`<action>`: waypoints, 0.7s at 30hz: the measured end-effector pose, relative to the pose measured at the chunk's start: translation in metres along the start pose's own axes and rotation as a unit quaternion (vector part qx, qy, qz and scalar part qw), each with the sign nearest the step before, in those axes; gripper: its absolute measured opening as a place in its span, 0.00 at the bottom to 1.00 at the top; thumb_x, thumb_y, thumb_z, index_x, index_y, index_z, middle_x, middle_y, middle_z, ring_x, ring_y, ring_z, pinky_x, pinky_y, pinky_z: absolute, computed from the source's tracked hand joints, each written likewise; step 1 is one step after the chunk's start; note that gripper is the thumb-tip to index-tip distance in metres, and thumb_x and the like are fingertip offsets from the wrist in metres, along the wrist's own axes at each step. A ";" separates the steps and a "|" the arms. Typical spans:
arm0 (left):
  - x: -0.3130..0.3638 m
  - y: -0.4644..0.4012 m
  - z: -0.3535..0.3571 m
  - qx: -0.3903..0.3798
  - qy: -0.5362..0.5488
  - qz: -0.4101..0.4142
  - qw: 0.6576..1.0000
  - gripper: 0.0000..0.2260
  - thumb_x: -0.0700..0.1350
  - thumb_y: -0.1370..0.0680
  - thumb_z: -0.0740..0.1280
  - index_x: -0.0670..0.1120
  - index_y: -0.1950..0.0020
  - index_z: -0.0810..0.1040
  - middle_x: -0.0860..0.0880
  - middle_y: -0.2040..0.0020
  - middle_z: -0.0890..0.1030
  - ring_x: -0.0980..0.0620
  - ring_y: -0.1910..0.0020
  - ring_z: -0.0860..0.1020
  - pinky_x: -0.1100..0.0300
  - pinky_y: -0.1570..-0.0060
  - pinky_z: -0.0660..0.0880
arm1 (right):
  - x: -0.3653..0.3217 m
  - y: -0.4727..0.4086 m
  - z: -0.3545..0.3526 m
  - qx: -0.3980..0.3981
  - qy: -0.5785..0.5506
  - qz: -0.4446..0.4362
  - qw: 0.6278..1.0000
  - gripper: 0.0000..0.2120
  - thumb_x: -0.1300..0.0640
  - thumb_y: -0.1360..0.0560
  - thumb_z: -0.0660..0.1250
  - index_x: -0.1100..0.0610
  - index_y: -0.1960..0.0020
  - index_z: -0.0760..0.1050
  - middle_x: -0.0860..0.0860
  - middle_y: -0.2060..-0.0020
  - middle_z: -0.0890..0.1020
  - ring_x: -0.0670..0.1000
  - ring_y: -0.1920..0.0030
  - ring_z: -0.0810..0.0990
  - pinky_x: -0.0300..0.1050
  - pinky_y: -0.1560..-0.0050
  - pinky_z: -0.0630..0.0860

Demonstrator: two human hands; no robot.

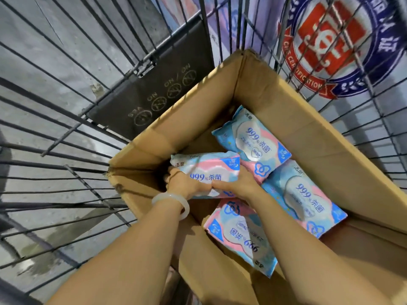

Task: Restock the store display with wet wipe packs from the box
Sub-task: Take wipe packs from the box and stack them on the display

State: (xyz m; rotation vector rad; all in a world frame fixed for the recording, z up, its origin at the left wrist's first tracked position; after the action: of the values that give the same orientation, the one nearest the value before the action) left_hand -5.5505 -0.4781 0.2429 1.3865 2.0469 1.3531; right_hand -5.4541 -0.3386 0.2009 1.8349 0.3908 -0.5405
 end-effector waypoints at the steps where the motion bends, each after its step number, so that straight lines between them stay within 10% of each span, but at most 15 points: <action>1: 0.000 0.002 -0.001 -0.008 0.007 0.012 1.000 0.49 0.46 0.42 0.82 0.39 0.30 0.56 0.42 0.32 0.66 0.46 0.31 0.66 0.52 0.32 0.68 | -0.004 0.008 -0.003 0.002 0.000 -0.009 1.000 0.47 0.35 0.55 0.78 0.49 0.38 0.76 0.46 0.42 0.82 0.48 0.41 0.80 0.51 0.37 0.76; 5: 0.011 0.022 -0.017 -0.029 0.019 0.081 0.996 0.47 0.46 0.45 0.83 0.38 0.34 0.59 0.43 0.37 0.72 0.47 0.37 0.73 0.54 0.38 0.73 | -0.021 0.039 -0.016 -0.003 -0.010 -0.012 1.000 0.40 0.38 0.47 0.77 0.50 0.38 0.75 0.47 0.42 0.82 0.50 0.41 0.79 0.52 0.36 0.75; 12: 0.046 0.091 -0.043 -0.013 0.010 0.216 0.976 0.53 0.61 0.59 0.79 0.44 0.37 0.69 0.49 0.42 0.77 0.51 0.42 0.77 0.53 0.46 0.79 | -0.047 0.095 -0.072 0.051 0.003 -0.046 0.998 0.61 0.21 0.63 0.69 0.50 0.35 0.72 0.53 0.38 0.78 0.53 0.38 0.76 0.53 0.36 0.75; 17: 0.075 0.169 -0.058 -0.004 0.039 0.299 0.953 0.51 0.65 0.57 0.80 0.45 0.39 0.71 0.50 0.45 0.79 0.54 0.47 0.79 0.56 0.47 0.80 | -0.095 0.181 -0.126 0.096 0.022 -0.147 0.984 0.17 0.37 0.45 0.74 0.37 0.57 0.78 0.49 0.46 0.84 0.53 0.42 0.80 0.55 0.38 0.76; 21: 0.096 0.263 -0.066 0.007 0.043 0.390 0.920 0.24 0.44 0.42 0.82 0.43 0.51 0.78 0.51 0.58 0.83 0.65 0.61 0.79 0.73 0.62 0.77 | -0.097 0.243 -0.160 0.153 0.002 -0.186 0.971 0.42 0.26 0.53 0.75 0.48 0.45 0.79 0.52 0.46 0.84 0.50 0.47 0.81 0.55 0.42 0.78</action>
State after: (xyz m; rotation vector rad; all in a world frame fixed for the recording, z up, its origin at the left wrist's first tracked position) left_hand -5.4988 -0.4109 0.5181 2.3268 1.5816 1.6933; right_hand -5.3835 -0.2642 0.4897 2.0699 0.6931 -0.8936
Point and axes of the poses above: each hand's wrist, its own y-axis away from the middle knuckle, its own z-axis out of the palm, x = y × z, the point moved 3 cm from there along -y, towards the middle knuckle
